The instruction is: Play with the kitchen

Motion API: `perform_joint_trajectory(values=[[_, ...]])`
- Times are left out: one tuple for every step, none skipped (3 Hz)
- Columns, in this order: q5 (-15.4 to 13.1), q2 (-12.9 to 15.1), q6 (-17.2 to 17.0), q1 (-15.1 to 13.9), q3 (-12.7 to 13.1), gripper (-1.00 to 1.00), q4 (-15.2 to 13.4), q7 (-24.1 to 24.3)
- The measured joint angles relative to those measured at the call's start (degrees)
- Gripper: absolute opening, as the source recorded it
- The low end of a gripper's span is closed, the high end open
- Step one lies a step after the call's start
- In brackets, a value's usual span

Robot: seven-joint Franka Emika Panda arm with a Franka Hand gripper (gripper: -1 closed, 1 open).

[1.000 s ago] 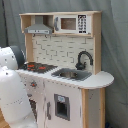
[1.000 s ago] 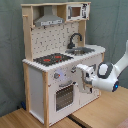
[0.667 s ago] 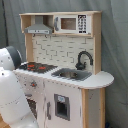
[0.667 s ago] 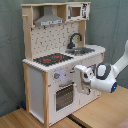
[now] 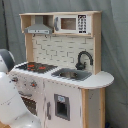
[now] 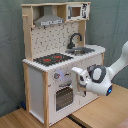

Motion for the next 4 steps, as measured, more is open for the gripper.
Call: perform_joint_trajectory(values=[[0.0, -2.8, 0.6, -3.4, 2.9, 1.0, 2.2, 1.5], [0.1, -5.9, 1.1, -7.0, 5.9, 1.0, 4.7, 3.1], [0.1, -9.0, 1.3, -10.4, 8.7, 1.0, 7.5, 4.7], [0.2, -12.0, 1.3, -13.6, 11.2, 1.0, 10.5, 6.2]])
